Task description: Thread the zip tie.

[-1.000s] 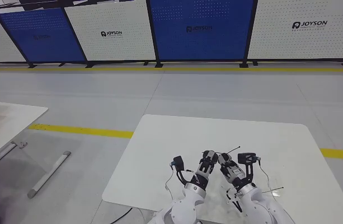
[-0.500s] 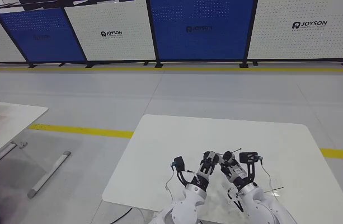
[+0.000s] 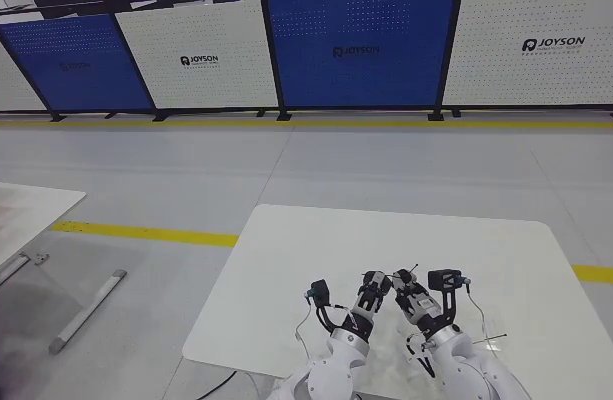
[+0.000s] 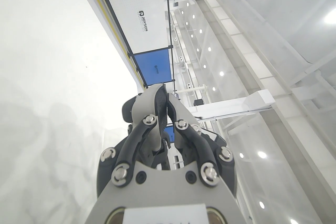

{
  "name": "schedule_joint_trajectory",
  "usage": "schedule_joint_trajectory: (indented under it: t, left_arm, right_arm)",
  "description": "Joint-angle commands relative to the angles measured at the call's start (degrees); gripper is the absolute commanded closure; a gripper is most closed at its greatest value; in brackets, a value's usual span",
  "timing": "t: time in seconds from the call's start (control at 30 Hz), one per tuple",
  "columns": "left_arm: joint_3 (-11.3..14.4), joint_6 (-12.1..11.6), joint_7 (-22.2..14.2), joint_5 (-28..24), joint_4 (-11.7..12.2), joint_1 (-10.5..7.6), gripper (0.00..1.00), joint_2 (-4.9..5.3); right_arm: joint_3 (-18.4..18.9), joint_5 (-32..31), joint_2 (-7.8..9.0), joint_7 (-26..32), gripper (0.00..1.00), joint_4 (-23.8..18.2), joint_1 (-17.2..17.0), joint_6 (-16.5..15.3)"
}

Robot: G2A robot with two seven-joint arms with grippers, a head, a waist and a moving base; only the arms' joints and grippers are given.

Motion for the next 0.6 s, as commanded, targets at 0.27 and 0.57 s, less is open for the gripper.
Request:
schedule_joint_trajectory:
  t: [0.27,0.57]
  left_arm:
    - [0.1,-1.1,-0.1,-0.3,0.1,0.06,1.00,-0.23]
    - [-0.2,-2.4,-0.4,-0.7,-0.3,0.48,1.00,-0.32]
  right_arm:
    - [-0.5,-0.2,-0.19,-0.5,1.00,0.8,0.2,0.6]
    - [-1.0,-0.4,-0.34,-0.3,1.00,1.7,0.6,0.6]
